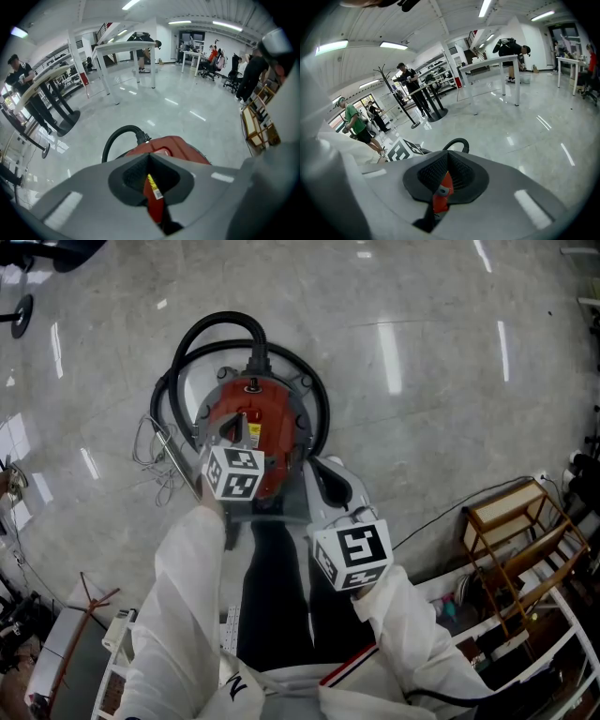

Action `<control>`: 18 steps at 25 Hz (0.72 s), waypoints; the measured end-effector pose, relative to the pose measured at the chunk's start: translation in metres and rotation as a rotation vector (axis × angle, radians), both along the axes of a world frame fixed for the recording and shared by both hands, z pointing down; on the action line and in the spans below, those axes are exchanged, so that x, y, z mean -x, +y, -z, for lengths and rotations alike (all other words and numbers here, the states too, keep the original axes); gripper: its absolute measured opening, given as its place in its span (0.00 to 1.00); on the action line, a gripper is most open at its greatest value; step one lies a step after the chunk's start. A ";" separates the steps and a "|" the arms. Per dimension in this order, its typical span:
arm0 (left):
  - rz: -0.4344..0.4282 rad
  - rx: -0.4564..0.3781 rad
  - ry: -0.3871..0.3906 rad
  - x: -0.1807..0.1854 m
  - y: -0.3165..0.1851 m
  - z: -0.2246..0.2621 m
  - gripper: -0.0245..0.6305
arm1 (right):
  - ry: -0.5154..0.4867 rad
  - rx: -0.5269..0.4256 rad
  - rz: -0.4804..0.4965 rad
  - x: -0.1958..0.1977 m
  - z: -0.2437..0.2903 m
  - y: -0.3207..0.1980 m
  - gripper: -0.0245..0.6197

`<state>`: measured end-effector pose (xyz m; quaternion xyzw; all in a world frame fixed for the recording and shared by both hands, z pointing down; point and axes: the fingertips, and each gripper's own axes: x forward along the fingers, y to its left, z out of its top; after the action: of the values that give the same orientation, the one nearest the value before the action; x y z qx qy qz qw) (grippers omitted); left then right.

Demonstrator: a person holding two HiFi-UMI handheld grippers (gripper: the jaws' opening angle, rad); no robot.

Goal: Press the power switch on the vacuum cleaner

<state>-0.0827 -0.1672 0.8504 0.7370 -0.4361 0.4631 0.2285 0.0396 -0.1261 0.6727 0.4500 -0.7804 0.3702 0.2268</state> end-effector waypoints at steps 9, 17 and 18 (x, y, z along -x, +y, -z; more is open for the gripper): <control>0.000 0.042 -0.016 0.002 0.003 -0.013 0.04 | 0.000 0.005 0.001 0.000 -0.003 0.000 0.04; 0.029 0.044 -0.006 0.003 0.003 -0.012 0.04 | -0.004 0.008 0.001 0.002 -0.003 0.001 0.04; 0.032 0.047 -0.003 0.003 0.003 -0.013 0.04 | -0.005 0.010 0.001 0.002 -0.003 0.002 0.04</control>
<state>-0.0859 -0.1638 0.8630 0.7235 -0.4374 0.4706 0.2525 0.0374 -0.1242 0.6759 0.4476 -0.7792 0.3753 0.2272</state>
